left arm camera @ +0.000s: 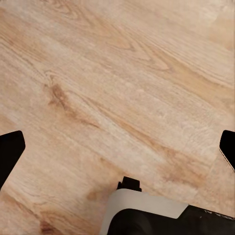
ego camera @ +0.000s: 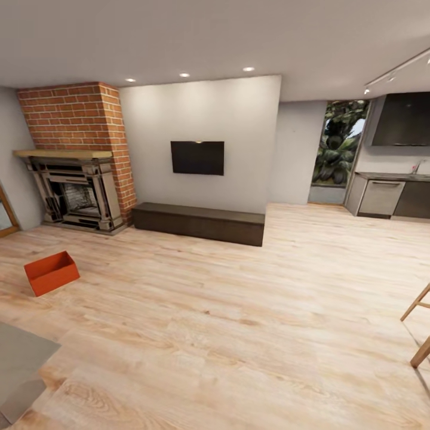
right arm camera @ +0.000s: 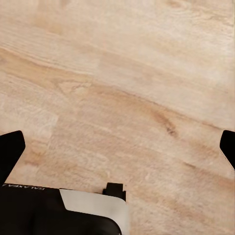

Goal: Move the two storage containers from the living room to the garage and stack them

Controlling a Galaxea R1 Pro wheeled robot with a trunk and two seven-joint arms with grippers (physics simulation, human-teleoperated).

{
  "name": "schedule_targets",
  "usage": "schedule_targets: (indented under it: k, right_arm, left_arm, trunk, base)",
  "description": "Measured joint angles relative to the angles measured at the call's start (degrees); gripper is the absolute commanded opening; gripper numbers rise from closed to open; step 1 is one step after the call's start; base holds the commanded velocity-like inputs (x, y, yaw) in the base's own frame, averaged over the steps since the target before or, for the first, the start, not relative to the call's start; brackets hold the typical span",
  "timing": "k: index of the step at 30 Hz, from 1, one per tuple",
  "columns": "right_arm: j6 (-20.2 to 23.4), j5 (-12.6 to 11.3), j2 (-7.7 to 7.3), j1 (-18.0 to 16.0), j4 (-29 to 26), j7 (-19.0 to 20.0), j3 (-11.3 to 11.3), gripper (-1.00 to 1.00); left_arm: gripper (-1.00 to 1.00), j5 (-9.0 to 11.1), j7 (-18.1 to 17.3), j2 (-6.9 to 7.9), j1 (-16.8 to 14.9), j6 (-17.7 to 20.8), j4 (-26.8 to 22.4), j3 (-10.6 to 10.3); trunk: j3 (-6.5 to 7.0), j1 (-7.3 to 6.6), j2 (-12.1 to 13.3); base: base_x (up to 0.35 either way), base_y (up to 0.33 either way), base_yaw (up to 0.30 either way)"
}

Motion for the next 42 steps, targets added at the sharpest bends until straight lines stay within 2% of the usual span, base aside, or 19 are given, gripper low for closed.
schedule_targets:
  k: [42]
  right_arm:
    - [-0.01,-0.12,0.00,0.00,0.00,0.00,0.00,1.00]
  left_arm:
    - [1.00,0.08,0.00,0.07,0.00,0.00,0.01,-0.03]
  trunk:
    - [0.00,0.00,0.00]
  base:
    - [0.323,0.000,0.000]
